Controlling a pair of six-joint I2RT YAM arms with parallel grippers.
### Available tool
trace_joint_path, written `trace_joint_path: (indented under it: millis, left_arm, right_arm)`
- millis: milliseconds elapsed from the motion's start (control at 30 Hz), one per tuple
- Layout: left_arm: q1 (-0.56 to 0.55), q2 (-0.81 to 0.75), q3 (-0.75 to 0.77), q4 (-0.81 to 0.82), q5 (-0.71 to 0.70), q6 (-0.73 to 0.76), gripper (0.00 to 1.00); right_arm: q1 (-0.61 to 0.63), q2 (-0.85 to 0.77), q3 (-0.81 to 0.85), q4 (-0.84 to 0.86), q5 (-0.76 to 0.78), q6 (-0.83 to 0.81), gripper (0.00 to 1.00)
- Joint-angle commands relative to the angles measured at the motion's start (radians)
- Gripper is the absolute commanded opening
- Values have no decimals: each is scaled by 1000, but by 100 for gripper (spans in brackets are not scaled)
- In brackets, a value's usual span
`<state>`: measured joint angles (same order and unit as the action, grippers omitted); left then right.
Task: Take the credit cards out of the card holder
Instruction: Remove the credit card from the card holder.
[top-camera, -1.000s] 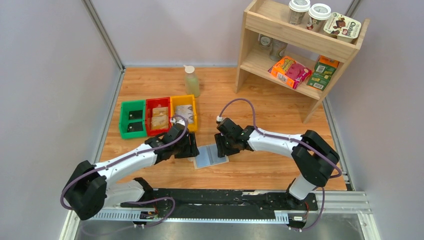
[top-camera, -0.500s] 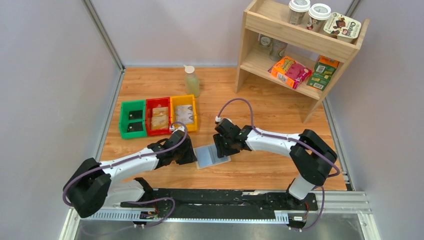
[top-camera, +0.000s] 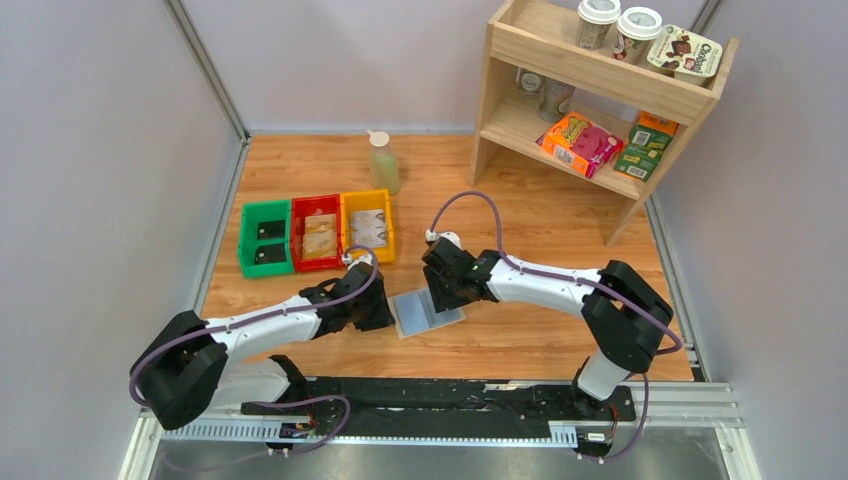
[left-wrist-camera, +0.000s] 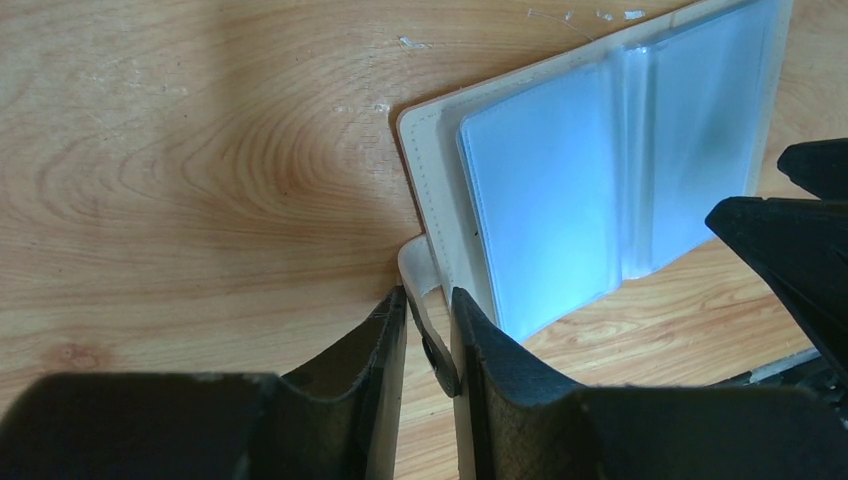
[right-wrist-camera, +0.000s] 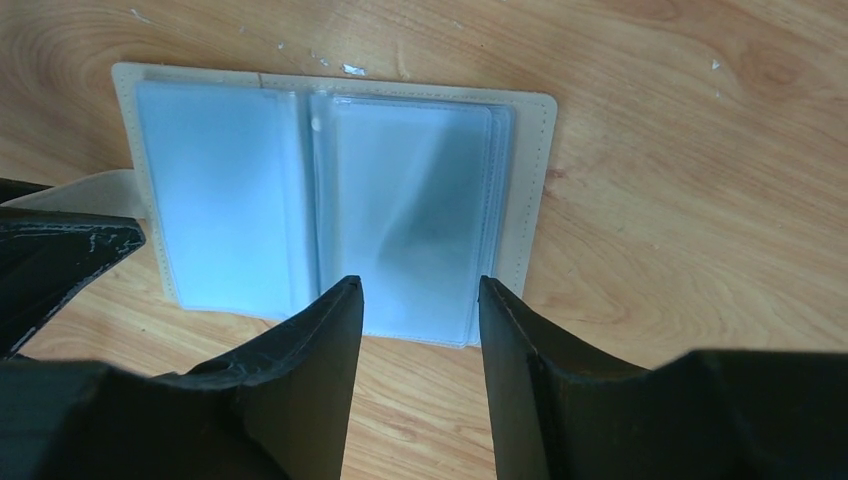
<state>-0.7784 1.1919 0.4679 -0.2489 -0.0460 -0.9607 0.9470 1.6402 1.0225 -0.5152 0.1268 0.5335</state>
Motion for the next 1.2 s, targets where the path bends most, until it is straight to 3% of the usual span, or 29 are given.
trace_joint_path:
  millis: [0,467,800,1167]
  left_arm:
    - [-9,5,11,28,-5,-9,30]
    - [-22,24,20,43,3,-12,29]
    - [-25,23,21,36,-5,-15,28]
    - [-30,37,31,40,-3,-12,28]
  right_arm:
    - [4,29,27,4,37,3,49]
    - [4,35,13,46,-56,0,43]
    - [4,24,24,-14,71,23,49]
    - [4,61,28,14,-4,10,49]
